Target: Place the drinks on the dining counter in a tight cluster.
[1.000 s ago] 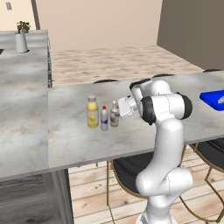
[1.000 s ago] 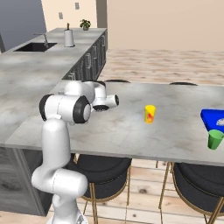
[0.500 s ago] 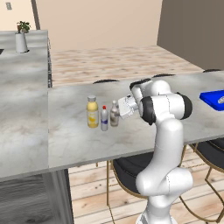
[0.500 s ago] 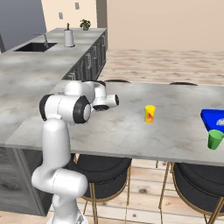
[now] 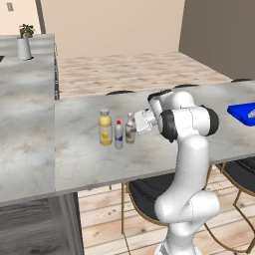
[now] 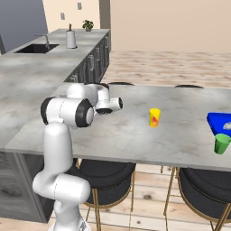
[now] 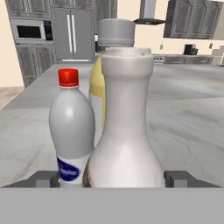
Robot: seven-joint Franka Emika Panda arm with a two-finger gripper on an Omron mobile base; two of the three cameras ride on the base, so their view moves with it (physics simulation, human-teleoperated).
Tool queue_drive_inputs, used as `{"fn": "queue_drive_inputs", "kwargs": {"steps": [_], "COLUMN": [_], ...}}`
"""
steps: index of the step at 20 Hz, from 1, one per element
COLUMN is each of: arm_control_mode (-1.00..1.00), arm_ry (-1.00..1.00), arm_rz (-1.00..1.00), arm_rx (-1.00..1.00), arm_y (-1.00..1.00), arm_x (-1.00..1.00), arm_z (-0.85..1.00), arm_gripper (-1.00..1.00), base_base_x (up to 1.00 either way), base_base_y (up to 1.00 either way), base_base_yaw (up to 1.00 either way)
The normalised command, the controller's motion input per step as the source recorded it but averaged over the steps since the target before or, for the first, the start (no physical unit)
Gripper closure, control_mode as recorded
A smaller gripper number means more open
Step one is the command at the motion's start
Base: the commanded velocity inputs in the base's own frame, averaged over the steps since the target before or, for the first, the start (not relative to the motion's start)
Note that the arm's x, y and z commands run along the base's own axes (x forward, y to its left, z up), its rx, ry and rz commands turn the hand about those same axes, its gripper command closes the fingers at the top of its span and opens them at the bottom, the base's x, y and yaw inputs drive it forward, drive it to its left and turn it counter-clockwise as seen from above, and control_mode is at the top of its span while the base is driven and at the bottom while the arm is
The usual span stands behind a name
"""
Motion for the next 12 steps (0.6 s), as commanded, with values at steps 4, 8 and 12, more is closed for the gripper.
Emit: {"fn": "queue_drive_inputs", "kwargs": {"steps": [4,8,12], "arm_control_mode": [-1.00,-1.00,-1.00], "arm_ry": [0.00,0.00,0.00], "arm_rz": [0.00,0.00,0.00], "arm_rx": [0.00,0.00,0.00], "arm_y": [0.00,-0.01,-0.13], "arm_x": [0.00,0.00,0.00], "arm_z": [0.00,0.00,0.06], "arm_gripper": [-1.00,-1.00,-1.00], "base_base_x": [0.00,0.00,0.00], "base_base_y": [0.00,0.00,0.00], "base_base_yaw": [0.00,0.00,0.00]}}
